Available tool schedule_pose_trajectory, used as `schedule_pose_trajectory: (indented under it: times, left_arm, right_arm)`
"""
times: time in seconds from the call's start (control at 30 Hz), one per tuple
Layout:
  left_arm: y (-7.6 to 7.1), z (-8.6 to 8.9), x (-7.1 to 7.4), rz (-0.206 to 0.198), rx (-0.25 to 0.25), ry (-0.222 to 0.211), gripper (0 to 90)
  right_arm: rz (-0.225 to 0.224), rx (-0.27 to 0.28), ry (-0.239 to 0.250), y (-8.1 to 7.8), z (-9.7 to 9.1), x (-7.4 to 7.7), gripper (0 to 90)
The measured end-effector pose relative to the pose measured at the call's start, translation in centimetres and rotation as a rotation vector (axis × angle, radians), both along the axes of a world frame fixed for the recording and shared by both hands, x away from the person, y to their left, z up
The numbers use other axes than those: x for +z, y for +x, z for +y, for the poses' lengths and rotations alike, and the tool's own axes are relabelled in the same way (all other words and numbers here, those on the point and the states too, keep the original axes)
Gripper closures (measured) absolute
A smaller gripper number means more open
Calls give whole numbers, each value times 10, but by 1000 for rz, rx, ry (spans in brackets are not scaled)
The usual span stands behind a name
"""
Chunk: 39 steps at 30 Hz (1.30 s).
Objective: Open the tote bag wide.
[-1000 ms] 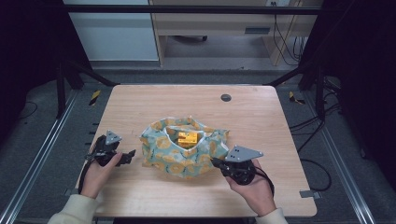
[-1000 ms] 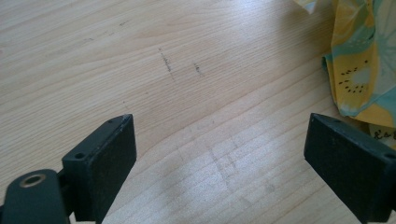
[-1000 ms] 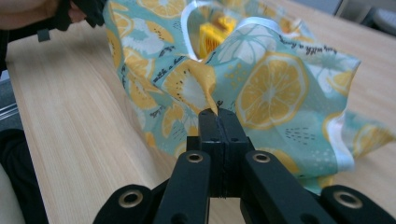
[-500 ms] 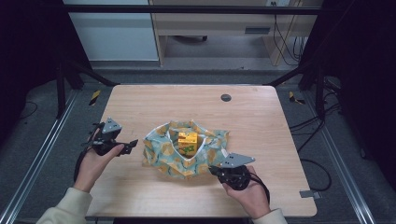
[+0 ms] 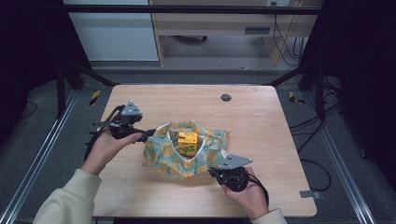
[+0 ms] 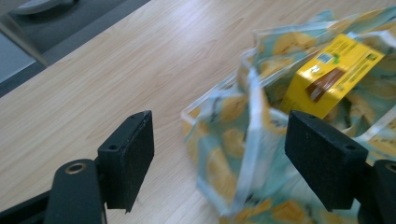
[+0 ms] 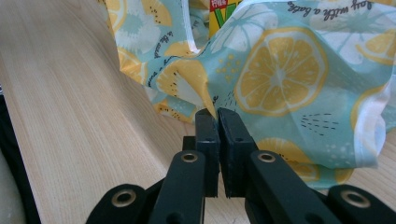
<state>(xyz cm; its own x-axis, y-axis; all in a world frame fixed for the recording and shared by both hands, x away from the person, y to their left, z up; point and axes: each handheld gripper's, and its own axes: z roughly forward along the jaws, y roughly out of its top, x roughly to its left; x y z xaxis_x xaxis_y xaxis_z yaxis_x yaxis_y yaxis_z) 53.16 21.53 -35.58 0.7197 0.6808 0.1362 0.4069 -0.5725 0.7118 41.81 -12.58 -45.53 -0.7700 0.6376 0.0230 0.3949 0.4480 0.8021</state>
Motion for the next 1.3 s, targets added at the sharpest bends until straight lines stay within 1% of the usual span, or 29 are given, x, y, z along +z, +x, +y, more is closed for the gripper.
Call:
schedule_pose_trajectory:
  times: [0.1,0.23,0.27,0.3,0.33,0.37,0.4,0.43,0.47,0.5,0.53,0.57,0.6,0.67,0.73,0.77,0.87,0.9,0.93,1.03,1.1,1.13,1.23,1.27,1.3]
  left_arm:
    - [6,-17,-1,8,-22,46,266]
    - [17,-38,-8,30,-38,93,289]
    - [19,-40,-10,33,-34,95,304]
    - [21,-44,-12,39,-42,117,349]
    - [23,-46,-13,43,-46,130,349]
    - [25,-48,-16,43,-49,152,368]
    - [26,-51,-18,47,-49,172,439]
    - [28,-54,-21,49,-51,205,480]
    - [28,-54,-21,49,-51,205,532]
    - [29,-55,-22,49,-55,224,532]
    - [29,-56,-23,46,-55,235,590]
    - [29,-57,-23,49,-60,244,718]
    - [29,-56,-23,52,-65,246,718]
    - [26,-55,-20,33,-66,216,808]
    - [22,-53,-15,10,-64,189,870]
    - [21,-53,-12,3,-66,180,878]
    - [13,-49,-1,-37,-64,123,889]
    - [8,-47,4,-47,-71,97,890]
    - [4,-46,8,-53,-78,83,891]
    - [-11,-41,18,-74,-102,50,891]
    - [-20,-37,22,-77,-124,38,892]
    - [-25,-35,23,-75,-131,24,892]
    - [-40,-27,21,-67,-155,2,893]
    - [-44,-25,19,-60,-165,-4,893]
    - [-47,-23,16,-51,-169,-11,894]
  right_arm:
    - [4,3,-2,0,0,-1,867]
    - [6,2,1,0,0,0,865]
    - [6,3,1,0,0,-1,864]
    - [7,5,0,0,-1,-1,862]
    - [7,5,0,0,-1,-1,862]
    - [7,5,0,0,-1,-1,862]
    - [8,6,0,0,-1,-1,861]
    - [6,6,0,0,-1,-1,861]
    - [8,6,1,0,-1,-1,860]
    - [8,6,1,0,-1,-1,860]
    - [7,6,1,0,-1,-1,860]
    - [6,6,-1,0,-1,-1,858]
    - [6,6,-1,0,-1,-1,858]
    - [8,4,-2,0,-2,-1,857]
    - [9,3,-5,0,-2,-1,856]
    - [9,2,-5,0,-2,-2,856]
    - [14,-1,-10,0,-2,-2,854]
    - [12,0,-11,1,-2,-3,852]
    - [12,-2,-14,1,-2,-3,851]
    - [14,-8,-16,1,-3,-3,850]
    - [15,-9,-19,1,-3,-4,848]
    - [16,-11,-21,1,-4,-4,847]
    - [15,-28,-19,1,-5,-3,825]
    - [11,-33,-19,1,-6,-3,808]
    - [2,-48,-13,0,-8,-1,742]
